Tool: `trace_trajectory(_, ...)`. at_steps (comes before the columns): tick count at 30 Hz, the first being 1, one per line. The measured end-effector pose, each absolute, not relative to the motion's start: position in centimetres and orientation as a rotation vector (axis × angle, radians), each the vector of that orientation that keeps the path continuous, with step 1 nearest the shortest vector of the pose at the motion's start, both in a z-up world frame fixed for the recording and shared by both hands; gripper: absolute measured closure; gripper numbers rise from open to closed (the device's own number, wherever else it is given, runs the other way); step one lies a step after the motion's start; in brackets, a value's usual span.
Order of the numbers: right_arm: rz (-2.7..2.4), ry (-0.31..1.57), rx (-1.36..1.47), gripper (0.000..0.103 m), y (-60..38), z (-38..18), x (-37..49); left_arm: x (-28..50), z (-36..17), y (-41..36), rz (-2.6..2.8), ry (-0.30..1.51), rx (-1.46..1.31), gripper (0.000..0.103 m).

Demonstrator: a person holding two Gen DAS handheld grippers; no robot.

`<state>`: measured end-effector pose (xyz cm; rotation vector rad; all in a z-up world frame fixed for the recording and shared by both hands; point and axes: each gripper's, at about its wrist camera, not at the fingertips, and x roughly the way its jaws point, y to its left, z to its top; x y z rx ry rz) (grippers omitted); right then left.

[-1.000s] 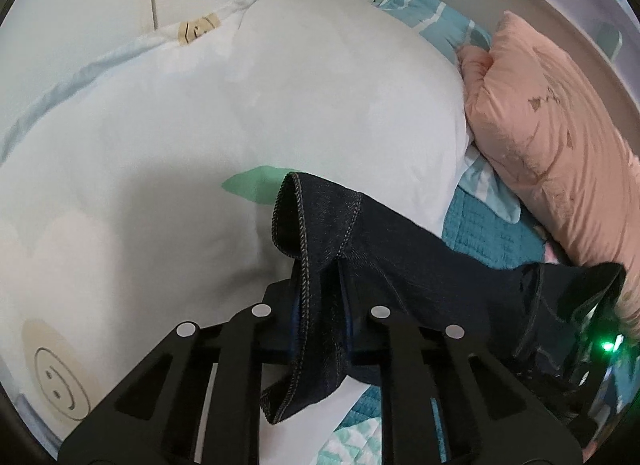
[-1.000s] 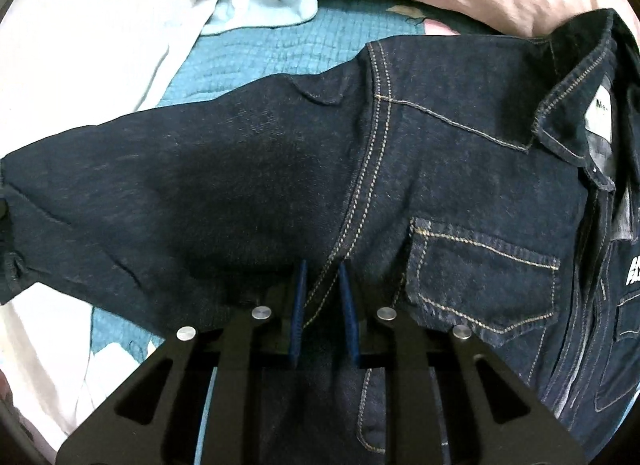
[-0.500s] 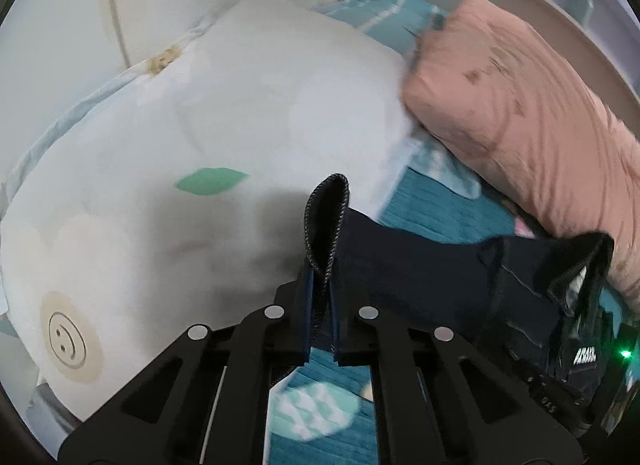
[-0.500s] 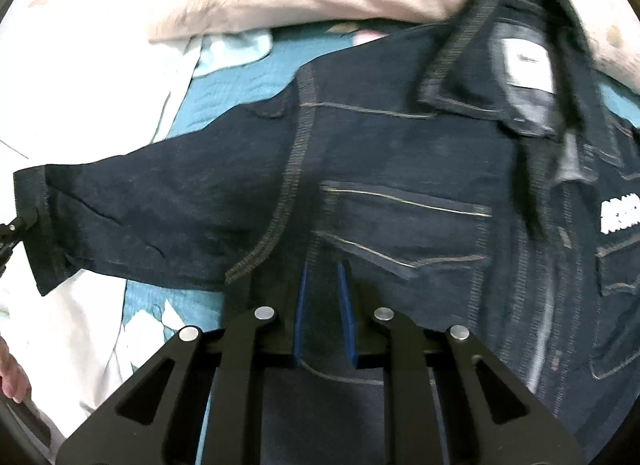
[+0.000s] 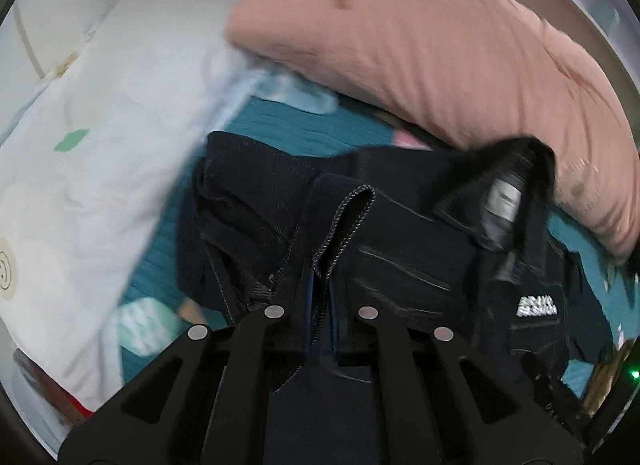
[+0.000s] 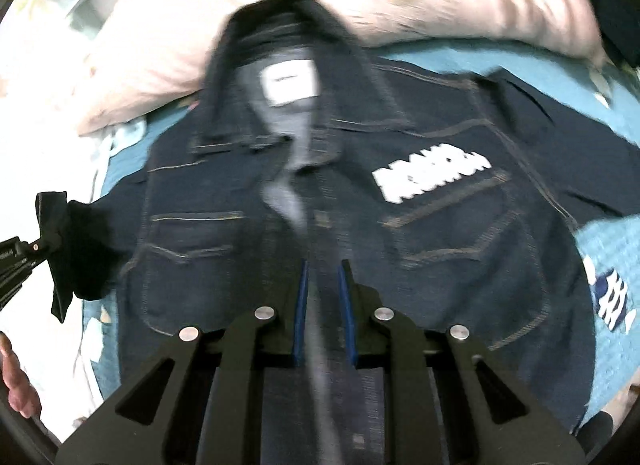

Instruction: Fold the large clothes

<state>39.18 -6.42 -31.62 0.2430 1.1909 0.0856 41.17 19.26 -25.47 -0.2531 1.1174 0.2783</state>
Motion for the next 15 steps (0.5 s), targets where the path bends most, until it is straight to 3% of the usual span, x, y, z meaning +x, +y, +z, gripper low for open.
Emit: trace_trajectory(15, -0.107, 1.214, 0.299, 0.088, -19.9, -32.5, 37.9, 44.3, -28.9, -1.2, 0.049, 1.225, -0.127, 0.096)
